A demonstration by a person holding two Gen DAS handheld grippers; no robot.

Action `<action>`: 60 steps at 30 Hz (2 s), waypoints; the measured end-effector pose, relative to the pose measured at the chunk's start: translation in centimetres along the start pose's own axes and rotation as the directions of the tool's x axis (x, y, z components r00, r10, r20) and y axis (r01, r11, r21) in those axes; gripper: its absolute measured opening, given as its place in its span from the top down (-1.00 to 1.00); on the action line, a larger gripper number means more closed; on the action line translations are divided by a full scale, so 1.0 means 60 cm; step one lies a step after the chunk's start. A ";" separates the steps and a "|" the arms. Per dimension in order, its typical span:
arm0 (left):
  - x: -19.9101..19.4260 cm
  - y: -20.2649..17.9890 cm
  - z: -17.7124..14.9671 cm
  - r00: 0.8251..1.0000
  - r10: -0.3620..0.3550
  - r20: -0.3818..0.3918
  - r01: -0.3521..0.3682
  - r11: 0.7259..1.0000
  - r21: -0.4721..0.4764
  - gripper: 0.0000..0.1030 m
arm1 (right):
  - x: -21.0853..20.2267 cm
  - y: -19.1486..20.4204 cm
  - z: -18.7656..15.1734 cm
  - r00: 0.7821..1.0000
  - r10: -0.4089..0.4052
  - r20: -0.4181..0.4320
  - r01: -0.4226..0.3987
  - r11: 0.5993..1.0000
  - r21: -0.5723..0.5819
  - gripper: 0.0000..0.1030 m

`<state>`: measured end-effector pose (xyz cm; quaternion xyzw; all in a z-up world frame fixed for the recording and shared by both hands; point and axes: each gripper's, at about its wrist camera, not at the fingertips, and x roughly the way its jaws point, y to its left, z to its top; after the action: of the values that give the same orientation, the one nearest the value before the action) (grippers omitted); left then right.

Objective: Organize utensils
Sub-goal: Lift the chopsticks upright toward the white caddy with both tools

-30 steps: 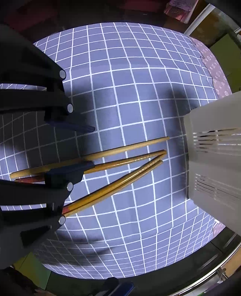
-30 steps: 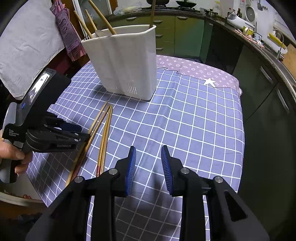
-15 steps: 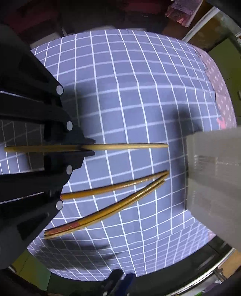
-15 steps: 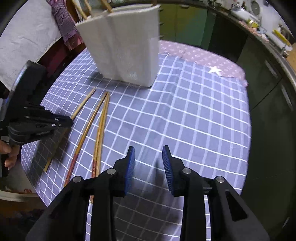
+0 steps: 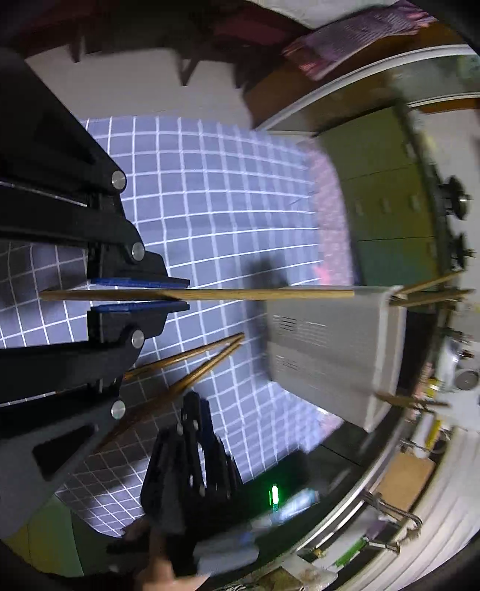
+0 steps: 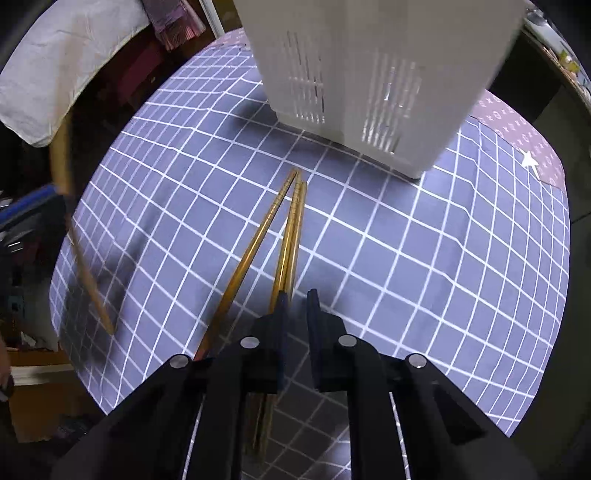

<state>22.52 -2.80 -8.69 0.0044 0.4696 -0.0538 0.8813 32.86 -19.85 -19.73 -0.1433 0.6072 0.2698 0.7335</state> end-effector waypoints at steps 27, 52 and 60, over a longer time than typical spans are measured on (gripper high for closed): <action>-0.062 0.001 -0.036 0.995 -0.010 0.101 0.003 0.998 0.065 0.87 | 0.018 0.067 0.026 0.997 -0.074 -0.028 0.072 0.996 -0.049 0.87; -0.095 -0.006 -0.064 0.988 -0.028 0.149 0.013 0.995 0.103 0.87 | -0.253 0.026 -0.192 0.876 -0.088 0.475 0.078 0.996 0.040 0.87; -0.112 -0.002 -0.070 0.984 -0.039 0.172 0.021 0.994 0.104 0.87 | -0.251 0.031 -0.199 0.877 -0.084 0.474 0.076 0.996 0.035 0.87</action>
<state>15.29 -2.07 -5.45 0.0378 0.3876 -0.0912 0.9165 20.33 -28.07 -7.54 -0.0921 0.4047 0.2614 0.8715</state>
